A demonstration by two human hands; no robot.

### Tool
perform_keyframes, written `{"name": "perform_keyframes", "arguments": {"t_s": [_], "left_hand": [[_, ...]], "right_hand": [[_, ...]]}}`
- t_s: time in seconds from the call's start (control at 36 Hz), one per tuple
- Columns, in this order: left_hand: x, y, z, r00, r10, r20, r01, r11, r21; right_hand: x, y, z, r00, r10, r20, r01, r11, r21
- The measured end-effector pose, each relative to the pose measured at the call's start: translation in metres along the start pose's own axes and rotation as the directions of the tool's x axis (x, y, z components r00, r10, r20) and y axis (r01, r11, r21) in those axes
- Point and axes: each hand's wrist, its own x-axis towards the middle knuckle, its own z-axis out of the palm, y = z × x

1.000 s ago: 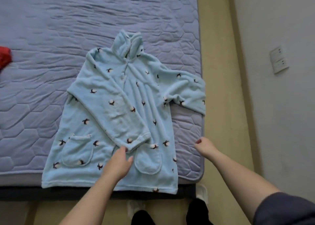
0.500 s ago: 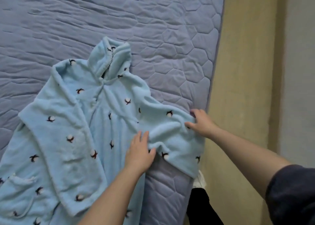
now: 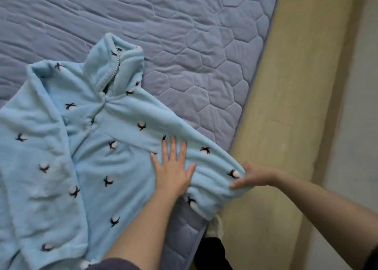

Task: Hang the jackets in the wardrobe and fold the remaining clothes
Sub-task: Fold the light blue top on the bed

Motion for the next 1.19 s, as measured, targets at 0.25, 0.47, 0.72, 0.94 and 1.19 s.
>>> {"name": "perform_keyframes", "arguments": {"t_s": [0.25,0.47,0.72,0.94,1.19], "left_hand": [[0.003,0.005,-0.007,1.000,-0.013,0.024,0.012,1.000,0.009],[-0.076,0.030,0.004,0.935,0.273,-0.226,-0.272,0.962,0.038],[-0.119,0.043,0.014,0.995,-0.030,0.098,0.062,0.936,-0.345],[-0.123,0.117,-0.010,0.721,-0.013,0.693,0.690,0.104,-0.716],[-0.182,0.185,-0.052,0.972,0.103,-0.212,-0.216,0.748,-0.628]], "right_hand": [[-0.048,0.046,-0.034,0.983,0.176,0.052,-0.146,0.922,-0.358],[-0.097,0.059,-0.030,0.956,-0.001,-0.293,0.043,0.989,0.139],[-0.118,0.063,-0.037,0.933,0.356,0.046,-0.304,0.854,-0.422],[-0.162,0.075,-0.031,0.967,0.255,0.022,-0.256,0.961,0.107],[-0.206,0.055,-0.045,0.962,0.258,0.089,-0.271,0.872,0.408]]}}
